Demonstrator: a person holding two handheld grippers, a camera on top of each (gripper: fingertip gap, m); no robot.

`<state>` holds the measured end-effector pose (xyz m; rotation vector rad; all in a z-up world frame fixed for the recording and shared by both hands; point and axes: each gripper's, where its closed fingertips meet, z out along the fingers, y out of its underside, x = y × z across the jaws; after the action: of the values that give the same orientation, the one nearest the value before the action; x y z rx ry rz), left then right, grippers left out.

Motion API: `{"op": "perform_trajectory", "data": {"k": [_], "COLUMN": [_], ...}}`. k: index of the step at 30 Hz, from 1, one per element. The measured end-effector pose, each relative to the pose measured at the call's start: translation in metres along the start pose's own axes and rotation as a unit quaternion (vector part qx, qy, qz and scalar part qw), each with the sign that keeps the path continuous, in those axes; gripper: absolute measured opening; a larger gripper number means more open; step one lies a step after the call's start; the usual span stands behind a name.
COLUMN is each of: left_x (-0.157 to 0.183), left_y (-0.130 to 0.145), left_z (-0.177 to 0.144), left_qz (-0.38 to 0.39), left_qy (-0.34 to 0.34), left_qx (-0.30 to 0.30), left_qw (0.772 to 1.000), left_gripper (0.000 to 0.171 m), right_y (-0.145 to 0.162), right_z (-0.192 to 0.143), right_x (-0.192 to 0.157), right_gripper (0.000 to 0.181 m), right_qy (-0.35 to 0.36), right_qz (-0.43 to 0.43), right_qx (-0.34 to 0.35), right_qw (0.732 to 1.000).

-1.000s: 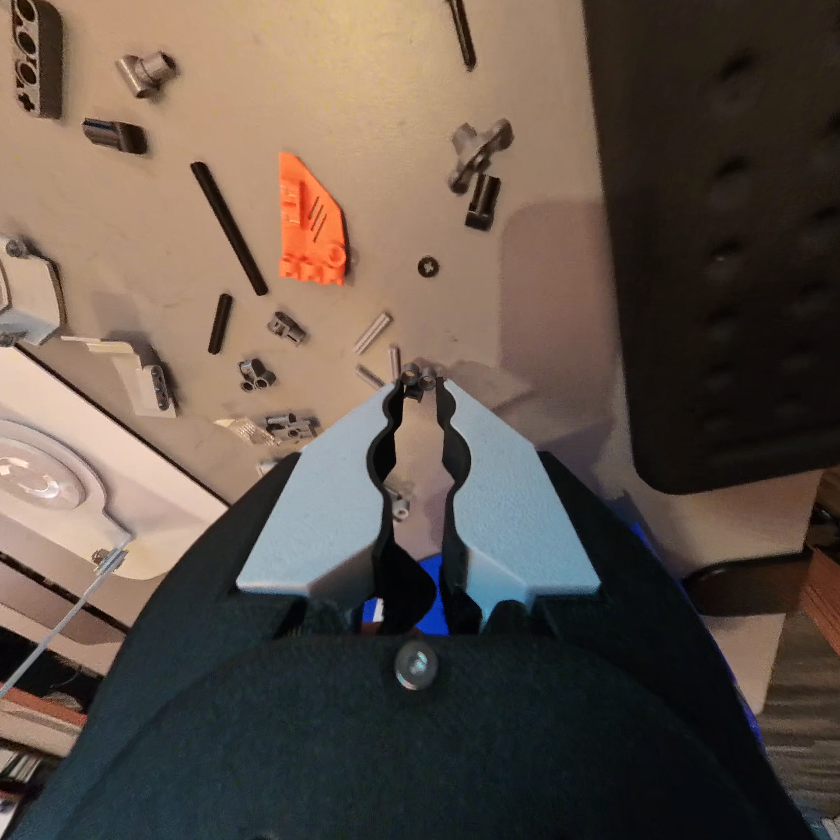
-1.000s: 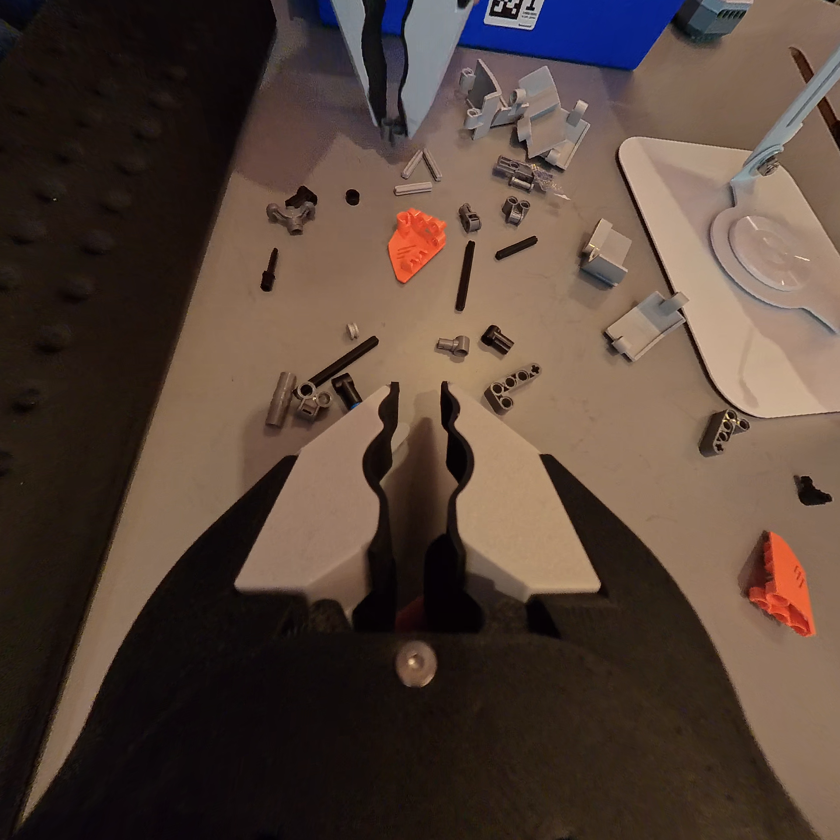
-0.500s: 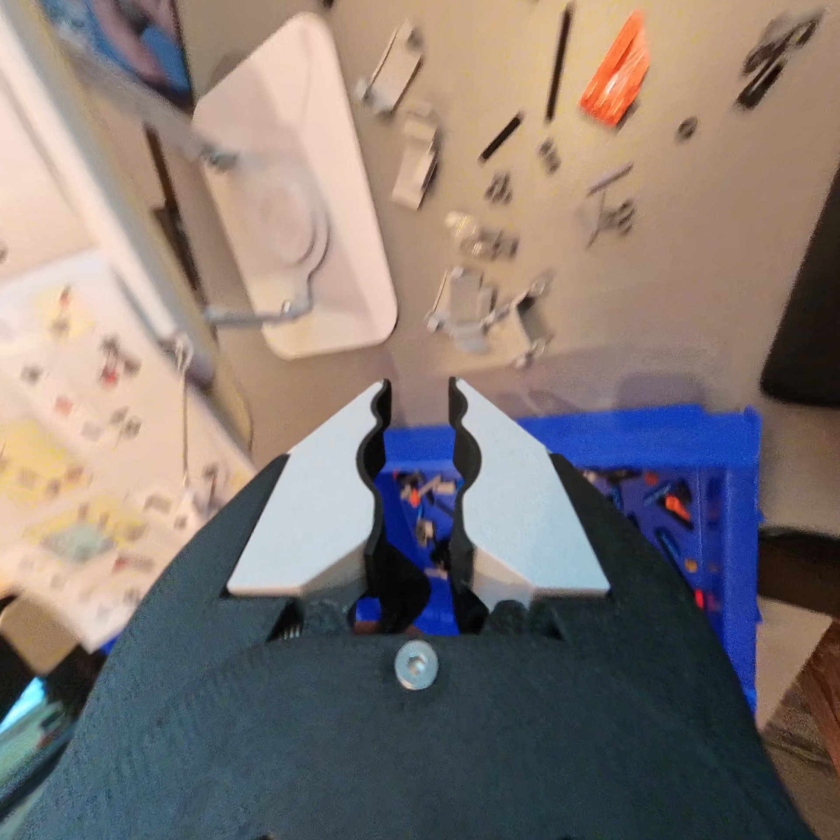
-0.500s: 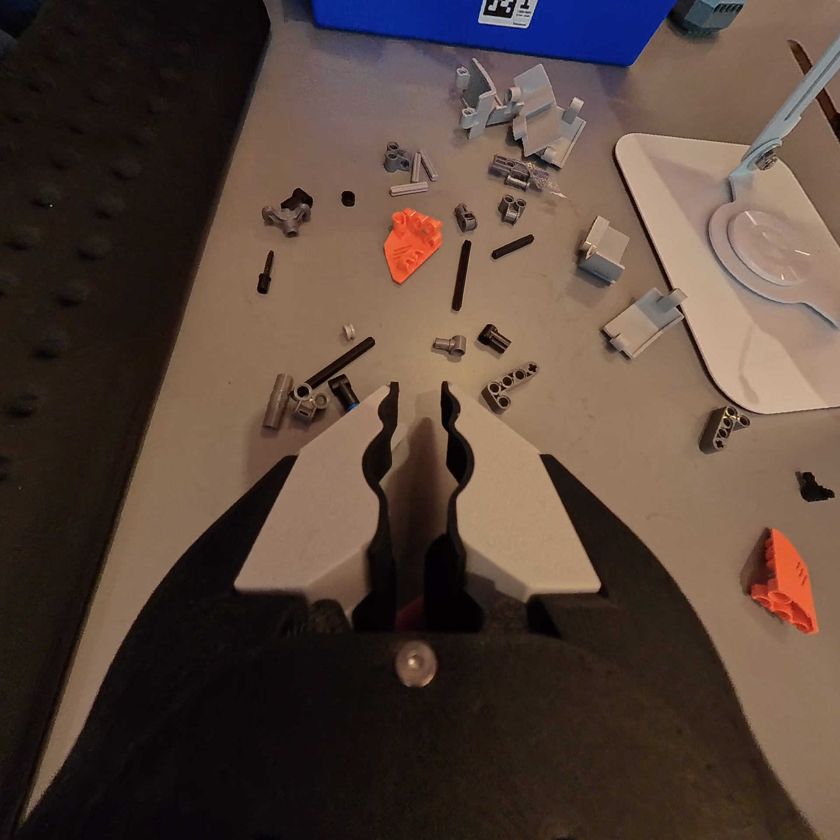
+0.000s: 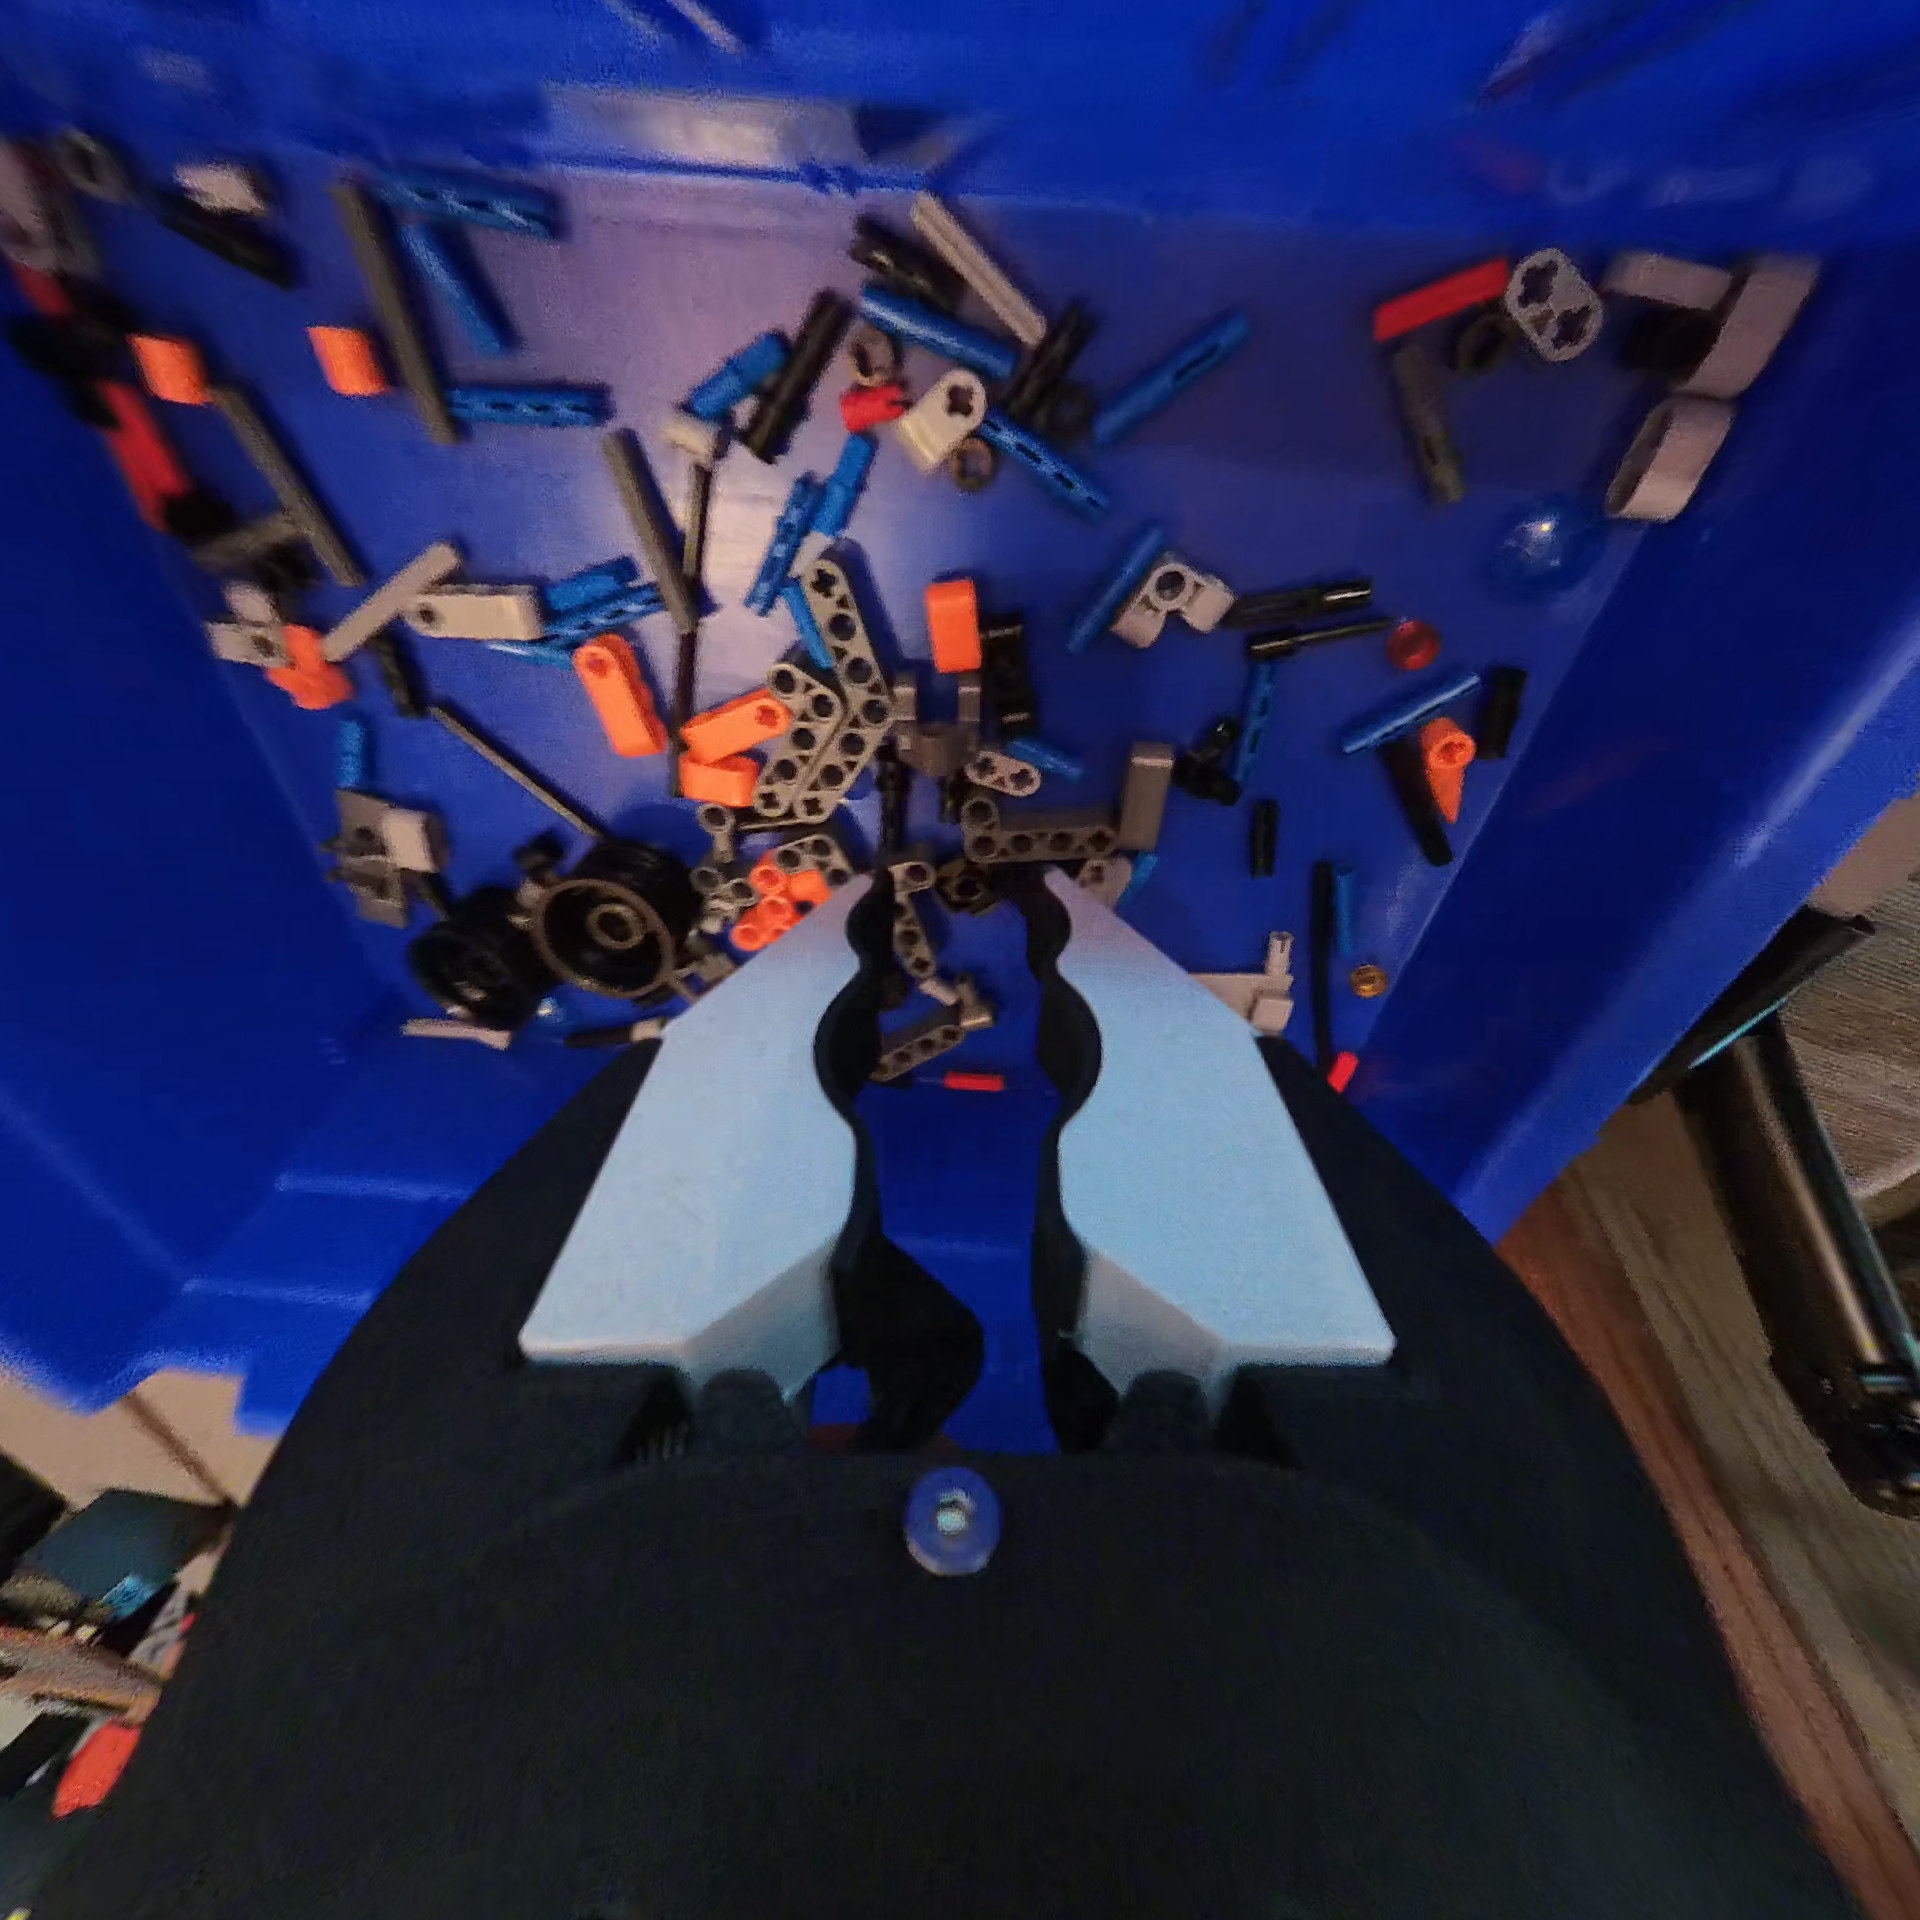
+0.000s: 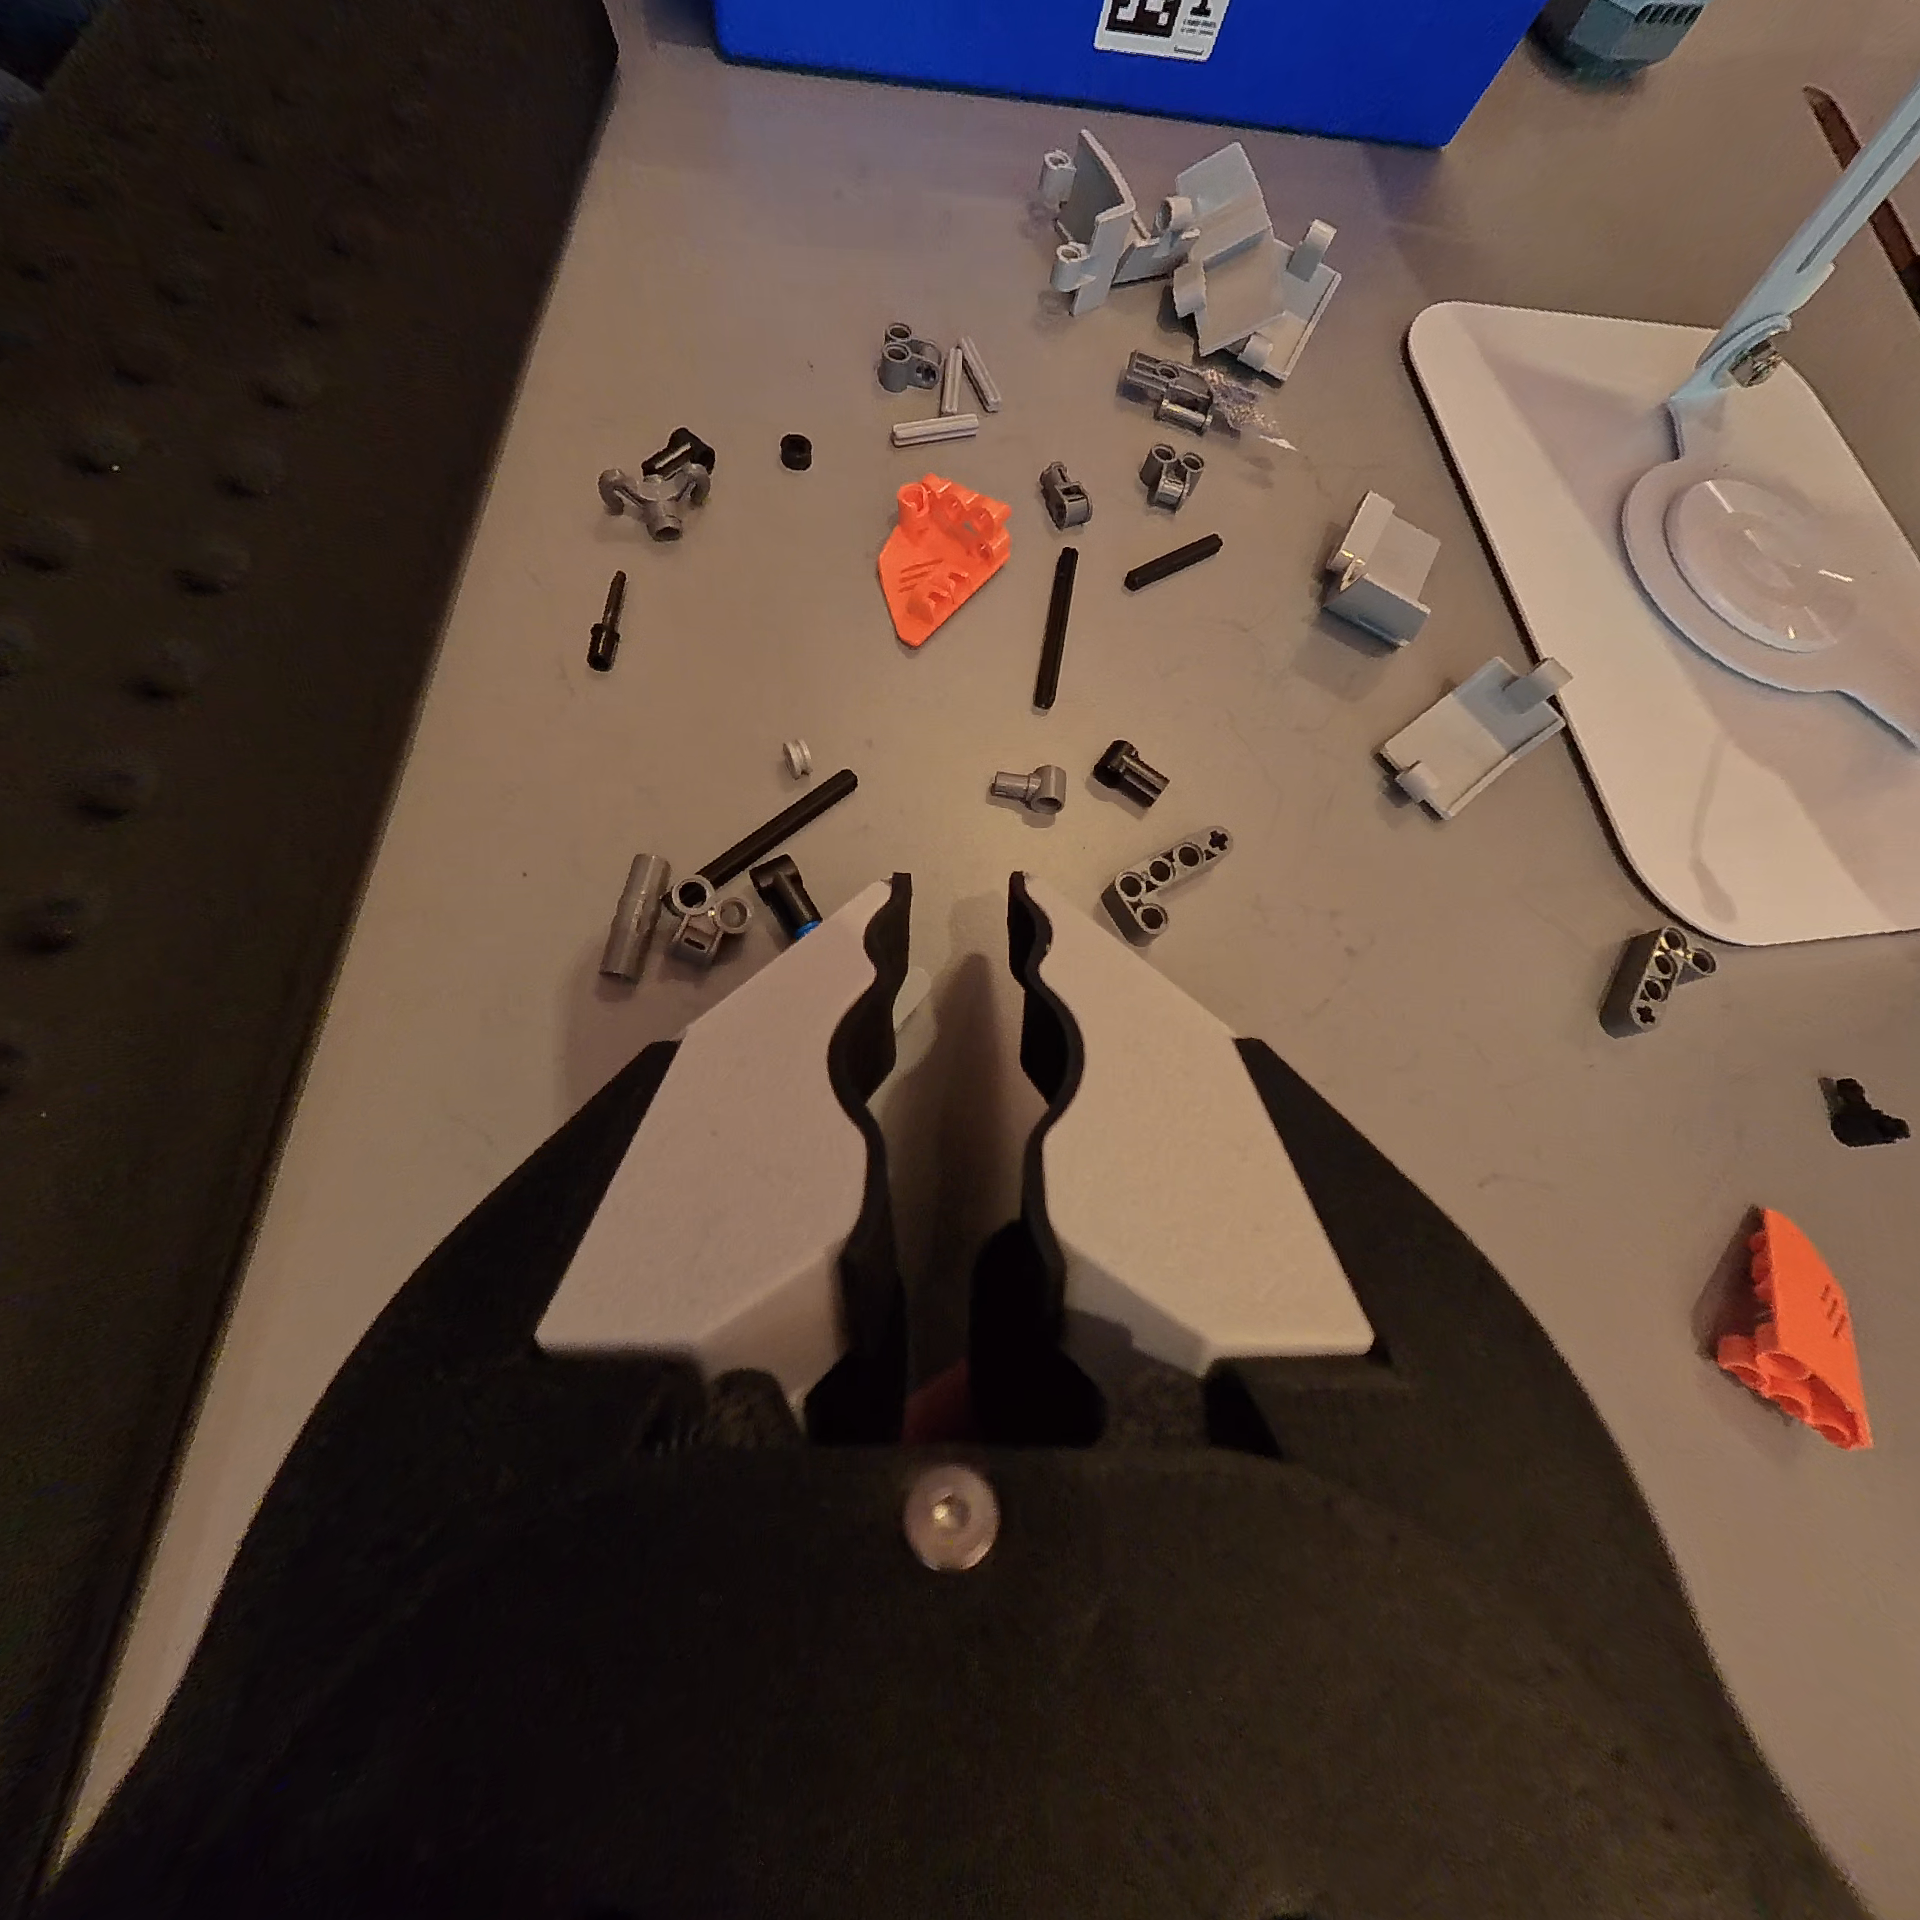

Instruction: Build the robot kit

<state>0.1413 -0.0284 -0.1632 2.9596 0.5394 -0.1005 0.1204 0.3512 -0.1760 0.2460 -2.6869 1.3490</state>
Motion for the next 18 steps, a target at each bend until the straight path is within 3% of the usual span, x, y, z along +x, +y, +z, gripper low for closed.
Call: {"op": "perform_trajectory", "data": {"k": [4,9,18], "left_x": [0.005,0.004,0.012], "left_y": [0.000,-0.003,-0.004], "left_z": [0.017,0.017,0.018], "left_qz": [-0.010,-0.025,-0.103], "left_qy": [0.022,0.027,0.086], "left_qx": [0.014,0.029,0.050], "left_qw": [1.000,0.999,0.990], "left_gripper": [0.024,0.016,0.021], "right_y": [0.000,0.000,0.000], "right_z": [0.000,0.000,0.000], "right_x": [0.000,0.000,0.000], "right_gripper": [0.016,0.016,0.016], "right_qy": [0.000,0.000,0.000], "right_qz": [0.000,0.000,-0.001], "right_qx": [0.000,0.000,0.002], "right_qw": [1.000,1.000,1.000]}}
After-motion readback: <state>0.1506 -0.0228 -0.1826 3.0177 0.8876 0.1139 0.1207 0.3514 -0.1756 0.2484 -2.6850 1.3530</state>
